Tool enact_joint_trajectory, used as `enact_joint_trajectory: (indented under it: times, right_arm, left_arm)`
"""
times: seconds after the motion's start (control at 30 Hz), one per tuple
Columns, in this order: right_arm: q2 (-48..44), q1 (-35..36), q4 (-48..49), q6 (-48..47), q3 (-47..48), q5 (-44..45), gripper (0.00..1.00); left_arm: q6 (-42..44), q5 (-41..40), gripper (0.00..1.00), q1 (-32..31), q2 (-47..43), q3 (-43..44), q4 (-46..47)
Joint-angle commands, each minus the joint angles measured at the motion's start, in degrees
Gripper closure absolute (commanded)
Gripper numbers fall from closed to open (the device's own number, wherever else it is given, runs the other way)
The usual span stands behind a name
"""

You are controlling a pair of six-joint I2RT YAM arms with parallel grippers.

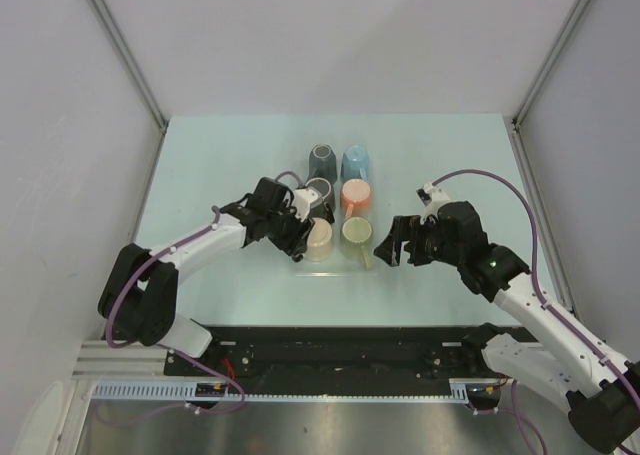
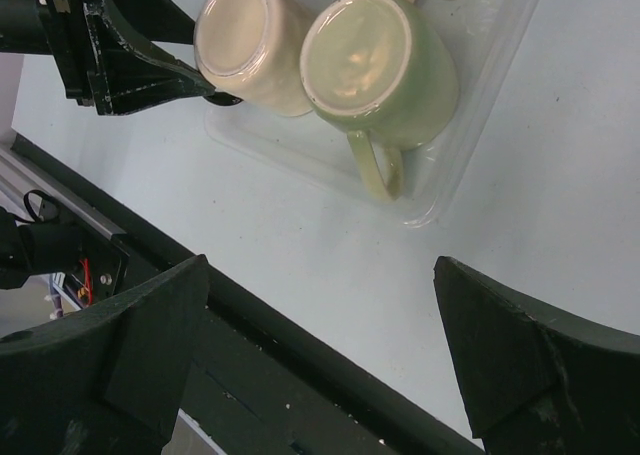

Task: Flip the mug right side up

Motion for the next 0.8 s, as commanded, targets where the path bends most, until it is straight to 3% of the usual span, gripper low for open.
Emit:
enact_joint_trajectory:
  times: [0.0,0.17,0.4,0.77]
  right_arm:
    - [-0.76,0.2,-1.29,-1.11,2.5,0.91,0.0]
    - [-0.5,0.38,-1.56,-1.28,2.41,1.0,0.0]
    - [0.03,0.64,-1.91,-0.85,2.5,1.53,0.0]
    - [0.73,1.96,-2.26,-0.58,2.5,2.84,0.0]
  left_arm:
    - [6.35,0.97,0.46,-0.26,0.41,2.51,-1.05]
    - [6.26,1.68,0.48,-0.52,1.56,2.68,-0.79]
    - [4.95,1.59,0.6,-2.98,1.91,1.37,0.88]
    - [1.96,-0.69,0.62,-4.39,-0.11,1.63,-0.08]
